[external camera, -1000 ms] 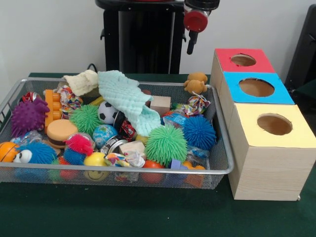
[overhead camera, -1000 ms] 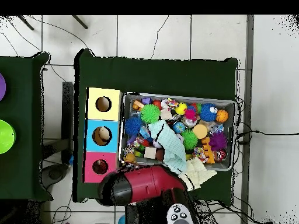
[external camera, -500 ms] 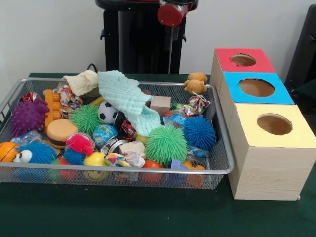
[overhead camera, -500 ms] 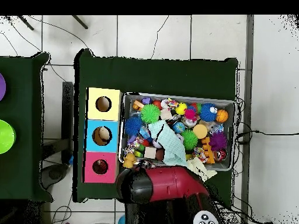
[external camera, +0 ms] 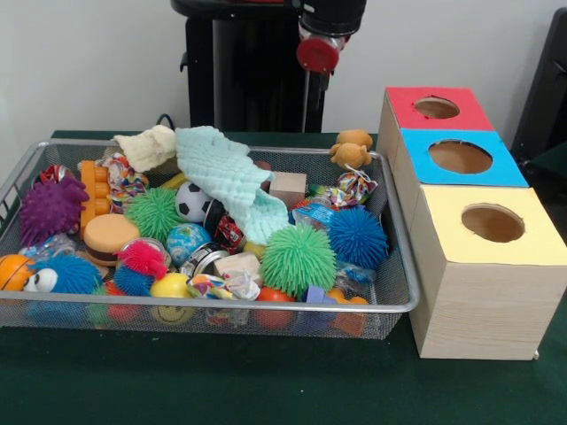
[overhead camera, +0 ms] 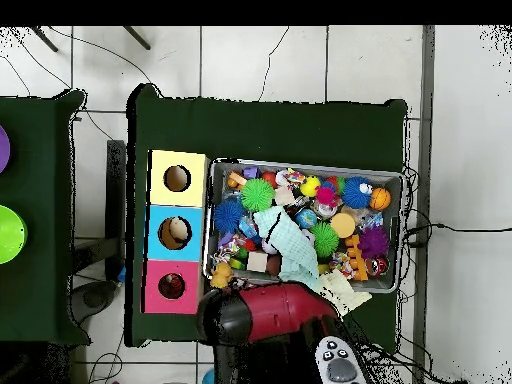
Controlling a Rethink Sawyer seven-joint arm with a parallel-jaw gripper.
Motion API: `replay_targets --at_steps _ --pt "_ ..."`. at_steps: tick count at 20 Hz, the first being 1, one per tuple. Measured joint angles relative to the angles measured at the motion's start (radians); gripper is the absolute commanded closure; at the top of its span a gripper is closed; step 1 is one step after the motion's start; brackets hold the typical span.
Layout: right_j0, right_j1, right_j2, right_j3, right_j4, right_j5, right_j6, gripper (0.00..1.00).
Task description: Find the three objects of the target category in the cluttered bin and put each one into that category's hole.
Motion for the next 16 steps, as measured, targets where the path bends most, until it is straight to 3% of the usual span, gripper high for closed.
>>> replay_targets --at_steps 9,16 --pt "-0.046 0.066 0.056 0.043 0.000 -0.139 0.000 0.00" --pt "-0.095 0.098 0.102 0.068 0.000 -0.194 0.000 0.00"
